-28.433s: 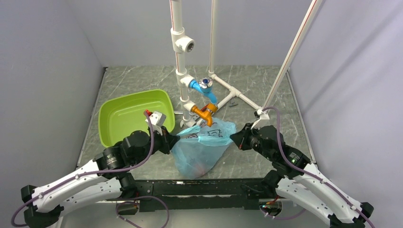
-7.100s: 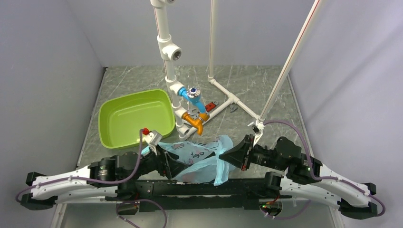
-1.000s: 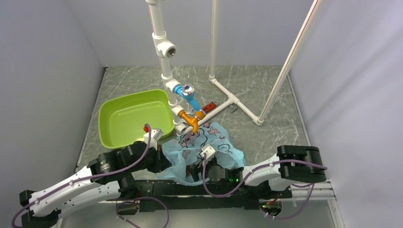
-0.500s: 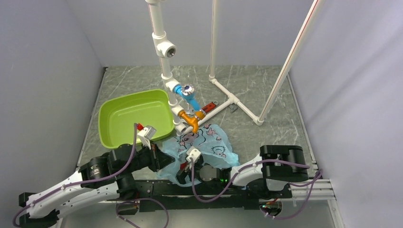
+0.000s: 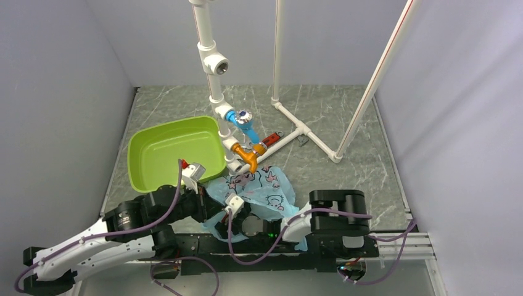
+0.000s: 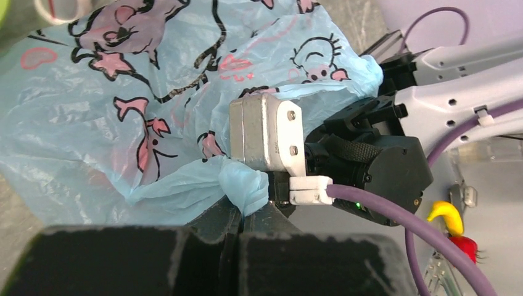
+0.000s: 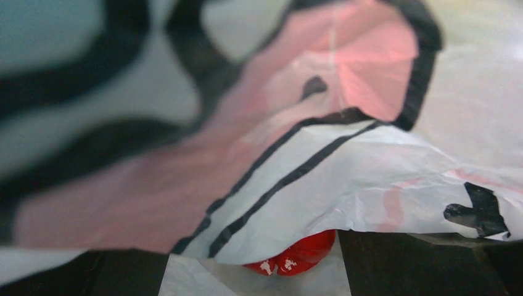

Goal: Take the fake fruits out of the plastic bag
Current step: Take out the fake fruit from the plastic bag.

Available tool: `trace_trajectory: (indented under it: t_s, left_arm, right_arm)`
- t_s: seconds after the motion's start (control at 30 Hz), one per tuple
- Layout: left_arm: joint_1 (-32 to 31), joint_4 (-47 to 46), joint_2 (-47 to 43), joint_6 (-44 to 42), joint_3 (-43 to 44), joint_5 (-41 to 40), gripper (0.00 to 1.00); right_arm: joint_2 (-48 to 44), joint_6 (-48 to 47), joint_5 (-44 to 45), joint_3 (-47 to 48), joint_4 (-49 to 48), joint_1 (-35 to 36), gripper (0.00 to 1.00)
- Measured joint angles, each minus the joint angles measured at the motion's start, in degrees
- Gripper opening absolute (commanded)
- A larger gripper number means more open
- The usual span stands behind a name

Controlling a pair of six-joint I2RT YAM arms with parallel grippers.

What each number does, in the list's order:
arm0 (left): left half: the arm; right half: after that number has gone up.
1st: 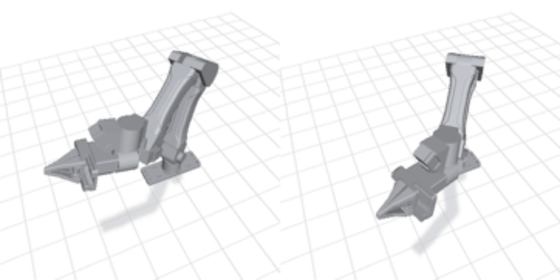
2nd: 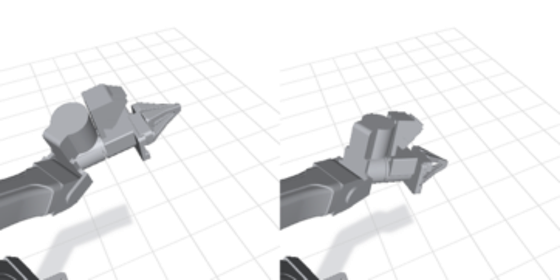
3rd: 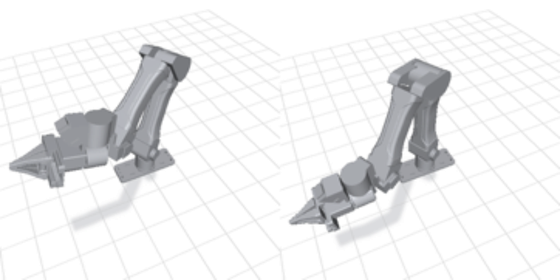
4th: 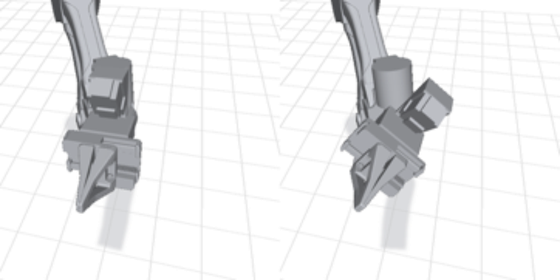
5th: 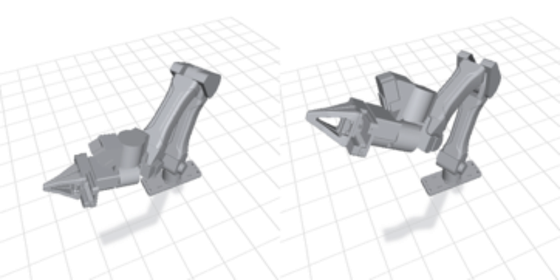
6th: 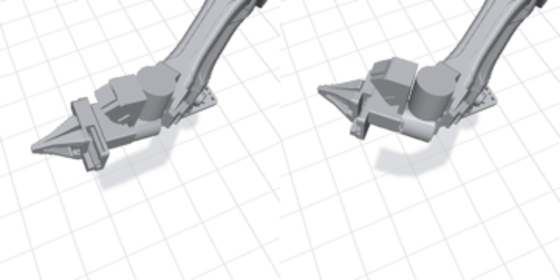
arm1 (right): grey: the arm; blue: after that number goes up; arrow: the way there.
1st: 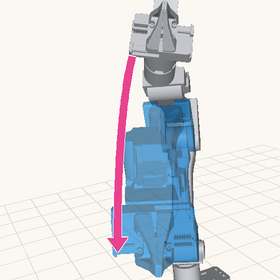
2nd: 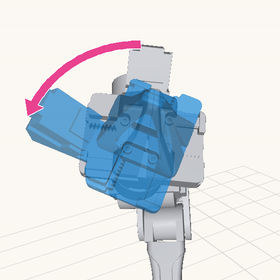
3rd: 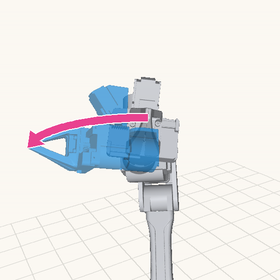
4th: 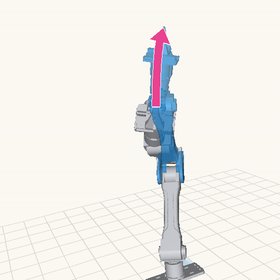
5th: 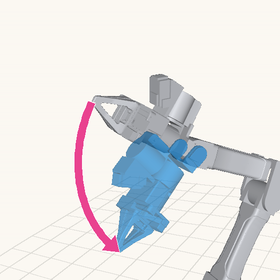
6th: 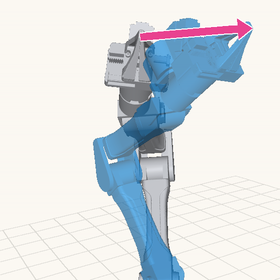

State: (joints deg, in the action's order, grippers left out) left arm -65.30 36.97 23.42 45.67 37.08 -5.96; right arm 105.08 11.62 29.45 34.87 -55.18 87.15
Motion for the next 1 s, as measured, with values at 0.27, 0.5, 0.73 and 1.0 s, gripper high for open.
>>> trace_trajectory:
  t_s: [0.27, 0.5, 0.73, 1.0]
  left_arm:
    - [-0.39, 3.65, -1.81, 0.79, -0.22, -2.64, 0.00]
    - [-0.79, 7.78, -2.89, 4.17, 1.33, -5.05, 0.00]
    - [-0.79, 12.61, -3.96, 9.88, 0.96, -8.48, 0.00]
    - [-0.81, 13.64, -0.22, 13.18, -2.16, -10.91, 0.00]
  right_arm:
    - [3.76, -0.20, 0.00, 2.36, -1.25, -0.46, 0.56]
    - [2.71, 0.31, 0.57, 1.25, -0.57, -0.76, 0.39]
    - [-8.70, 3.26, 1.51, -4.79, 8.61, -0.79, 0.17]
    - [-28.61, 8.15, -2.51, -7.82, 19.58, -0.76, 0.08]
